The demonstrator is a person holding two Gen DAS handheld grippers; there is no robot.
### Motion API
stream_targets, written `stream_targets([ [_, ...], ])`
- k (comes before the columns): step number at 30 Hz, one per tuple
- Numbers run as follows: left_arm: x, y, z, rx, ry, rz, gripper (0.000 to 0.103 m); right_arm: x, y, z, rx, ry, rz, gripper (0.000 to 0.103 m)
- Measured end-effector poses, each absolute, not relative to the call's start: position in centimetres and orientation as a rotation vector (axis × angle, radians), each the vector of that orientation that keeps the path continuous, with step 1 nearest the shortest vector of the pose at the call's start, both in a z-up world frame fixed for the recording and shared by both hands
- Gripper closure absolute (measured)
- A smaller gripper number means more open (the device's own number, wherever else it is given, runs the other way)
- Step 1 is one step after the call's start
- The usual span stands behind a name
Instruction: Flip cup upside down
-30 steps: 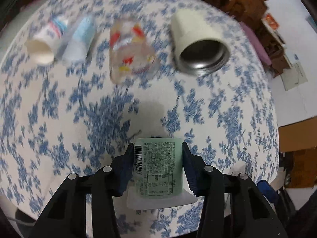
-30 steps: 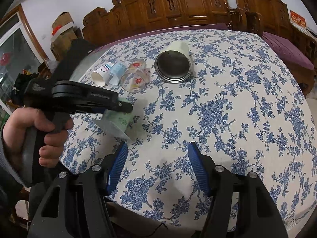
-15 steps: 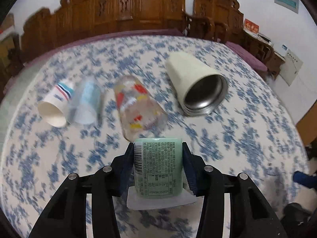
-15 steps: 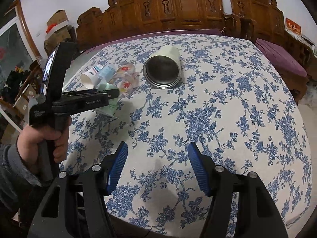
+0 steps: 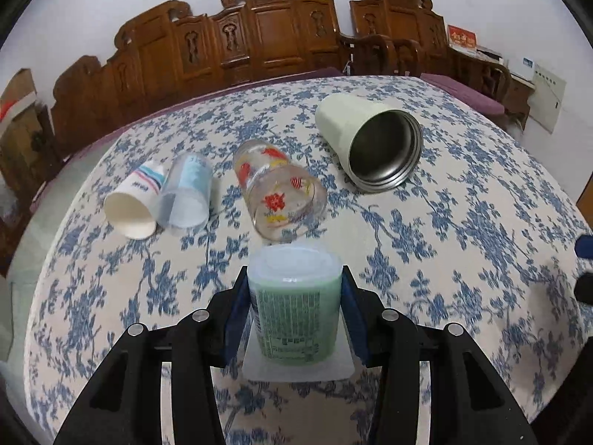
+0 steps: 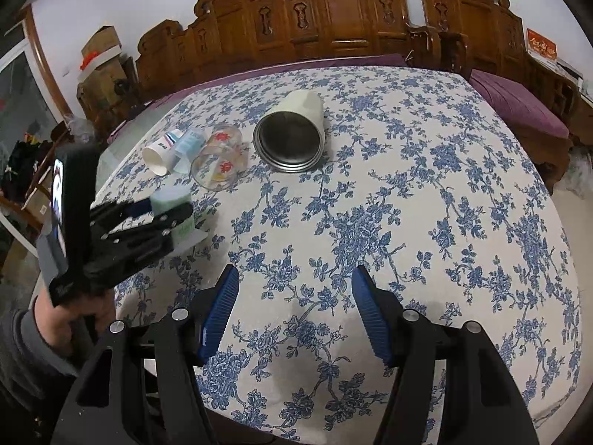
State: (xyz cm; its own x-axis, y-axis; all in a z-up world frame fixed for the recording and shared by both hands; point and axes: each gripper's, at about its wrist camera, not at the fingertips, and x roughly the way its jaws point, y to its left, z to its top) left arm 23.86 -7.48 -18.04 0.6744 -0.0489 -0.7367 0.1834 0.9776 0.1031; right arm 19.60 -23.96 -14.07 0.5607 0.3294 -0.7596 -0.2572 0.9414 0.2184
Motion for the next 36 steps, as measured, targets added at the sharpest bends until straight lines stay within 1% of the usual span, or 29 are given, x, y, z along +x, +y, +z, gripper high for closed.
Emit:
stream_targets([
  [7, 22.5, -6.7, -18.6, 0.12, 0.873, -0.15, 0.058, 19.3, -23.4, -13.6, 0.061, 0.89, 0.344, 0.037],
  [8, 22.3, -6.5, -18.5, 0.113, 0.877, -0.15, 0.056, 19.3, -23.3, -13.6, 0.059, 0.889, 0.345, 0.037],
  [9, 22.1, -6.5, -18.4, 0.111, 0.875, -0.147, 0.053, 19.3, -23.2, -13.5, 0.055, 0.888, 0.344, 0.037],
  [11, 21.5, -6.2, -17.8, 0.103, 0.861, -0.147, 0.043, 19.1, -23.0, -13.4, 0.048, 0.88, 0.343, 0.037],
  [13, 20.9, -5.9, -17.0, 0.096, 0.853, -0.148, 0.04, 19.0, -22.8, -13.2, 0.047, 0.875, 0.343, 0.037],
  [16, 20.0, -5.3, -15.8, 0.089, 0.848, -0.144, 0.026, 18.8, -22.5, -12.7, 0.047, 0.865, 0.344, 0.037],
  [18, 19.3, -5.0, -15.0, 0.085, 0.838, -0.142, 0.02, 18.6, -22.3, -12.3, 0.05, 0.855, 0.343, 0.037],
  [20, 18.5, -4.6, -14.0, 0.085, 0.825, -0.137, 0.009, 18.3, -22.0, -11.8, 0.054, 0.844, 0.342, 0.037],
  [24, 16.9, -3.8, -12.6, 0.08, 0.818, -0.135, 0.008, 17.6, -21.5, -11.0, 0.07, 0.825, 0.338, 0.037],
  [26, 16.1, -3.5, -11.9, 0.079, 0.813, -0.122, 0.008, 17.1, -21.3, -10.7, 0.079, 0.814, 0.333, 0.029],
  [30, 14.3, -2.7, -10.7, 0.083, 0.804, -0.107, 0.008, 15.9, -20.7, -10.0, 0.096, 0.789, 0.33, 0.023],
  [32, 13.3, -2.3, -10.2, 0.089, 0.8, -0.099, 0.008, 15.4, -20.5, -9.8, 0.105, 0.776, 0.325, 0.017],
  [36, 11.6, -1.5, -9.6, 0.087, 0.795, -0.092, 0.008, 14.3, -20.1, -9.4, 0.114, 0.757, 0.319, 0.011],
])
